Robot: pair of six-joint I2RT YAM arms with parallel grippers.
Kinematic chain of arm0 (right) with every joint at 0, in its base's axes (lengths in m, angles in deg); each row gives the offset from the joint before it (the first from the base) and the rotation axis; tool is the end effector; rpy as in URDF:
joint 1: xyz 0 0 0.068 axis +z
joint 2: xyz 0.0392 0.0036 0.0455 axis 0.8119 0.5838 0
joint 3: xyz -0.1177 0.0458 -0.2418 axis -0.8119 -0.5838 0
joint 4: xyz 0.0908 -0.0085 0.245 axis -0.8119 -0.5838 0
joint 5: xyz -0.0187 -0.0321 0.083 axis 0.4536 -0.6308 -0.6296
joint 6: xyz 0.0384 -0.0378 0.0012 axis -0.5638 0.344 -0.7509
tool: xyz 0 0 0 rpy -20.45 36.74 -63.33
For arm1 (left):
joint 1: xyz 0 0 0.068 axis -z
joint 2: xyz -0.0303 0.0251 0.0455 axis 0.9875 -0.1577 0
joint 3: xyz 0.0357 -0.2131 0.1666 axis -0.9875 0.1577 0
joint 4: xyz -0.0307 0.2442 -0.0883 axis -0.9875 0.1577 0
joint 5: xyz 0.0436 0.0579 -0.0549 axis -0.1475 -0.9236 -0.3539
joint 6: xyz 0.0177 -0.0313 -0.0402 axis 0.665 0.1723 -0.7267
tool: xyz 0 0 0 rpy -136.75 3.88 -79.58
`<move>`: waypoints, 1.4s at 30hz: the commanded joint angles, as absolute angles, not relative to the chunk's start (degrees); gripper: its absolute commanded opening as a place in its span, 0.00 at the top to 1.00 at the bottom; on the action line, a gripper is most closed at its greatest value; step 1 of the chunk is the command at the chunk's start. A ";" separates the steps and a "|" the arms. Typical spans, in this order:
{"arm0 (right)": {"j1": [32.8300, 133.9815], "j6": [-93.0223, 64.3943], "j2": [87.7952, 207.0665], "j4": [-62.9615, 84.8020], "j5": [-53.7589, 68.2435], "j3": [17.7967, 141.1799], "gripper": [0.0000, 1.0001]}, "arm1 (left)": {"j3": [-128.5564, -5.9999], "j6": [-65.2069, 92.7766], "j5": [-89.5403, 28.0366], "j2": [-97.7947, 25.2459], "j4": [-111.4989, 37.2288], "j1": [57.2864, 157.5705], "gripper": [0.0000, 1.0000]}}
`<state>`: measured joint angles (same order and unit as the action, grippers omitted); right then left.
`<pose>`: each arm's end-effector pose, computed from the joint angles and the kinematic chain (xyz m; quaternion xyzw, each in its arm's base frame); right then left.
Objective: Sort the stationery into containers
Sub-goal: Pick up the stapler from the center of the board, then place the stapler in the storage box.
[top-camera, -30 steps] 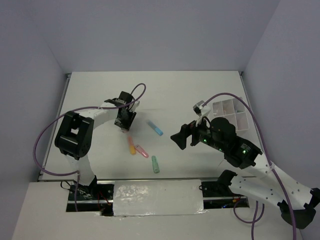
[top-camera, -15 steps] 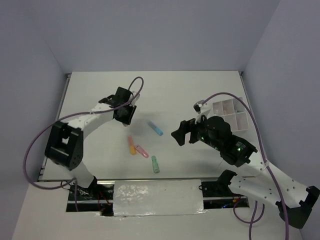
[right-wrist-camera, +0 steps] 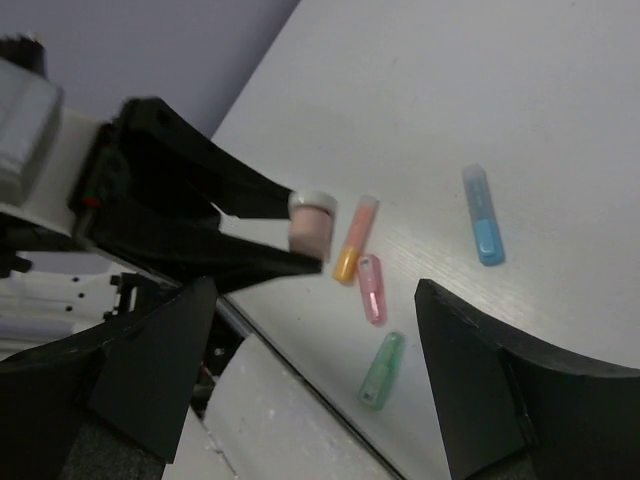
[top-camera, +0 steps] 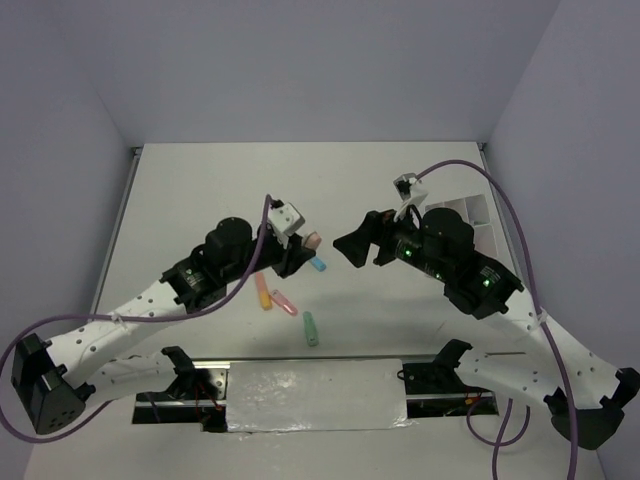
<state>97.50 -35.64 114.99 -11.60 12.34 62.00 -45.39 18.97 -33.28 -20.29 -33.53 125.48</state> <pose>0.1328 0.1269 0.3855 -0.1167 0.7771 0.3748 0.4919 0.1718 -0.1742 0.3408 0.2814 0.7160 -0.3090 0.5592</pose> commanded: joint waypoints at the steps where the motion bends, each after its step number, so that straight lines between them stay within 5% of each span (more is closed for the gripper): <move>1: 97.43 -39.22 115.74 -9.75 7.95 65.46 0.13 | -42.40 19.73 -30.13 -20.28 -47.59 130.40 1.00; 11: 97.87 -37.21 118.21 -14.85 11.54 63.97 0.35 | -44.86 27.82 -38.75 -25.20 -51.91 141.49 1.00; 23: 98.67 -35.80 118.20 -12.92 3.80 59.31 0.41 | -44.50 28.09 -40.86 -25.03 -53.93 141.49 1.00; 28: 98.84 -35.28 117.59 -9.67 4.25 58.35 0.64 | -44.77 28.00 -39.45 -24.85 -54.02 141.49 0.98; 29: 98.84 -35.10 117.59 -8.80 3.99 58.43 0.70 | -44.77 28.18 -37.63 -24.85 -53.75 141.49 0.92; 30: 98.84 -35.01 117.68 -8.79 4.16 58.61 0.99 | -44.77 28.26 -36.74 -24.85 -53.67 141.49 0.87; 32: 98.75 -34.48 117.33 -8.00 5.04 58.35 1.00 | -44.86 28.27 -35.76 -24.85 -52.96 141.49 0.70; 33: 98.75 -33.87 116.89 -7.56 5.13 58.17 1.00 | -44.86 27.74 -36.11 -24.77 -52.70 141.49 0.47; 34: 98.75 -32.30 116.71 -7.38 5.82 58.00 1.00 | -44.86 27.48 -36.55 -24.76 -52.00 141.49 0.39; 35: 98.66 -31.15 116.62 -7.38 6.27 57.99 1.00 | -44.94 27.47 -36.73 -24.68 -51.47 141.49 0.01; 42: 90.59 -17.89 116.71 -19.32 21.19 62.03 1.00 | -49.85 14.41 -52.94 -23.19 -33.14 141.49 0.01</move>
